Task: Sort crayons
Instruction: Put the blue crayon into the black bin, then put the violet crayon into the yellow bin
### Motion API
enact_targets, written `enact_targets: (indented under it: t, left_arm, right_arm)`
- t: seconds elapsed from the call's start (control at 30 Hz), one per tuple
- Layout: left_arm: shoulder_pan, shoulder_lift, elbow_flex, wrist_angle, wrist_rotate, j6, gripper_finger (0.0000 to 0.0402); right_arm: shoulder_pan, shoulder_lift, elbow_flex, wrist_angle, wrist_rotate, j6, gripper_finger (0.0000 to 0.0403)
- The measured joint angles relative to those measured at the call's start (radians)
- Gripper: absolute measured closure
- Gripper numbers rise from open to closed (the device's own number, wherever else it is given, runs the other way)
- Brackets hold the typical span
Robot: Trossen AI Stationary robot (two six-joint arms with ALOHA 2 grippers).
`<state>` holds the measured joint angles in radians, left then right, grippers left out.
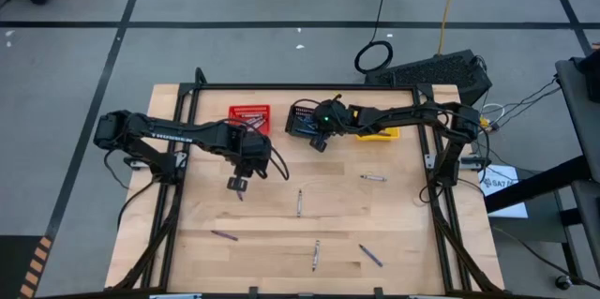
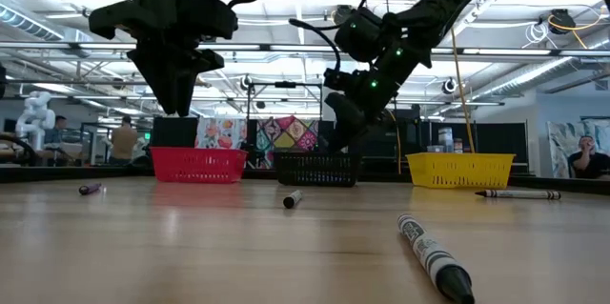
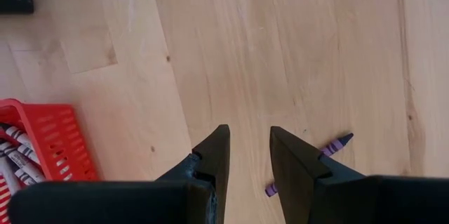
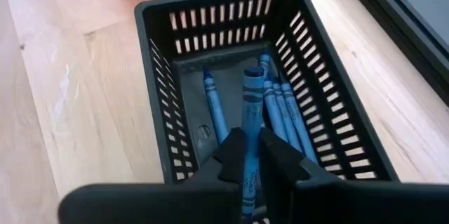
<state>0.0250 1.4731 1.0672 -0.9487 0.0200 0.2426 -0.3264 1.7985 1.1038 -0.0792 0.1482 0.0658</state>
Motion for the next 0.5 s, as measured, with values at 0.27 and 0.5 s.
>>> enact_targets:
  t: [0.27, 0.5]
  left_arm:
    - [0.000, 0.000, 0.000, -0.001, -0.088, -0.001, 0.0305]
    - [0.000, 0.000, 0.000, -0.005, -0.088, -0.002, 0.0305]
  right_arm:
    - [0.000, 0.000, 0.000, -0.006, 0.000, 0.000, 0.0338]
    - [0.002, -0.007, 0.000, -0.003, 0.005, -0.001, 0.0300]
